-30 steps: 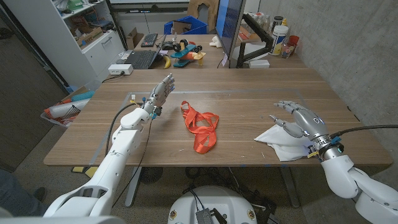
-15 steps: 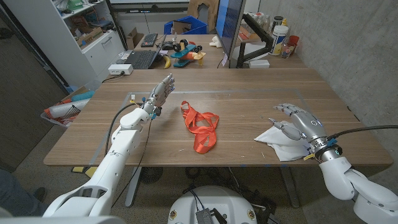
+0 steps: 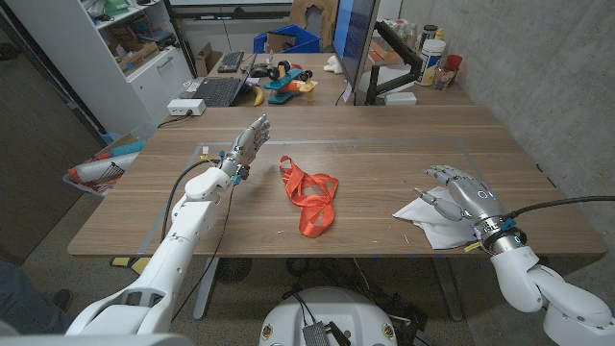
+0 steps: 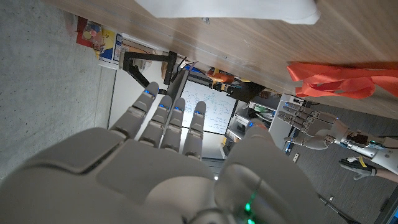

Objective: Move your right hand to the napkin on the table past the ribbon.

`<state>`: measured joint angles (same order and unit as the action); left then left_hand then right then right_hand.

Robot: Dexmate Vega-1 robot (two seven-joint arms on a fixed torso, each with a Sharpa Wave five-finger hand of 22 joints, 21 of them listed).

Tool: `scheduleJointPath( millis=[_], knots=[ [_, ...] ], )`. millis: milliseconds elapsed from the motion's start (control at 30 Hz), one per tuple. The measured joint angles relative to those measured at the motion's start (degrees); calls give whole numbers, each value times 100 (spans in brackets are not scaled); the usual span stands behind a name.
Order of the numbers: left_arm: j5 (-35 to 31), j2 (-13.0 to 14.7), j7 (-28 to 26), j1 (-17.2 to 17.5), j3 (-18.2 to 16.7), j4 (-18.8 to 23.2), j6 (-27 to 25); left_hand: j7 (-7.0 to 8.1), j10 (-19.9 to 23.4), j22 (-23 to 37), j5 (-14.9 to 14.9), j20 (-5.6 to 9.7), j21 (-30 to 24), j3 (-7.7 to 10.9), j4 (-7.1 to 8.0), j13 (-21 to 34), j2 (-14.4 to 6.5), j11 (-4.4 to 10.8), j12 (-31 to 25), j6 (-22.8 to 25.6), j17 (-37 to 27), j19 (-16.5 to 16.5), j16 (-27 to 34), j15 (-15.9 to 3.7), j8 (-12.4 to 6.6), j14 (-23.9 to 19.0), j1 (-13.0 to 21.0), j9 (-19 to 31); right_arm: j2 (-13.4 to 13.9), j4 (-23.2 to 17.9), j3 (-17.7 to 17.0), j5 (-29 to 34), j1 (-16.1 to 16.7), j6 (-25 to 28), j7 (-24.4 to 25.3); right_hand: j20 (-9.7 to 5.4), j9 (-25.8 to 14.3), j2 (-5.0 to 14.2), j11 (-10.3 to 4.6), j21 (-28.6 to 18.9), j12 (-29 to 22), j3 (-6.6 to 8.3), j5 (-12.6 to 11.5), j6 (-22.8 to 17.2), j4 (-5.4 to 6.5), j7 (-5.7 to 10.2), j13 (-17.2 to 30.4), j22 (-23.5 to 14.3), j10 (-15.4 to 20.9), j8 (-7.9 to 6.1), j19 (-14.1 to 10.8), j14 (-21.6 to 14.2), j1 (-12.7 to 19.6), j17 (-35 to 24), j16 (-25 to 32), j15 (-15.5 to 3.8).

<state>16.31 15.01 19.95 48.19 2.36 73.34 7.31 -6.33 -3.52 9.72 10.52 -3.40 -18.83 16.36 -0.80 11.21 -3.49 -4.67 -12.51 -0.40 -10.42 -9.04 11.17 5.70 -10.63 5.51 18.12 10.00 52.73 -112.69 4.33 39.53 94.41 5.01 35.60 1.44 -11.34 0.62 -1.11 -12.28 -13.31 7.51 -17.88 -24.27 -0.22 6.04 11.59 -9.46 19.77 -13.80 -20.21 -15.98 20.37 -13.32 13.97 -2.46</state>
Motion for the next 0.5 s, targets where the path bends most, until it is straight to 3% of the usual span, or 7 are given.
scheduleJointPath(
  millis=[500],
  knots=[
    [50,51,-28,139,-18,175,-55,31,-1,0,0,0,12,15,-15,0,-17,39,0,30,0,0,0,0,0,0,-17,0,231,-9,217,-171,-34,245,67,-42,0,76,0,21,0,-23,-43,0,23,0,0,0,-1,0,-42,0,-75,0,0,0]
  ],
)
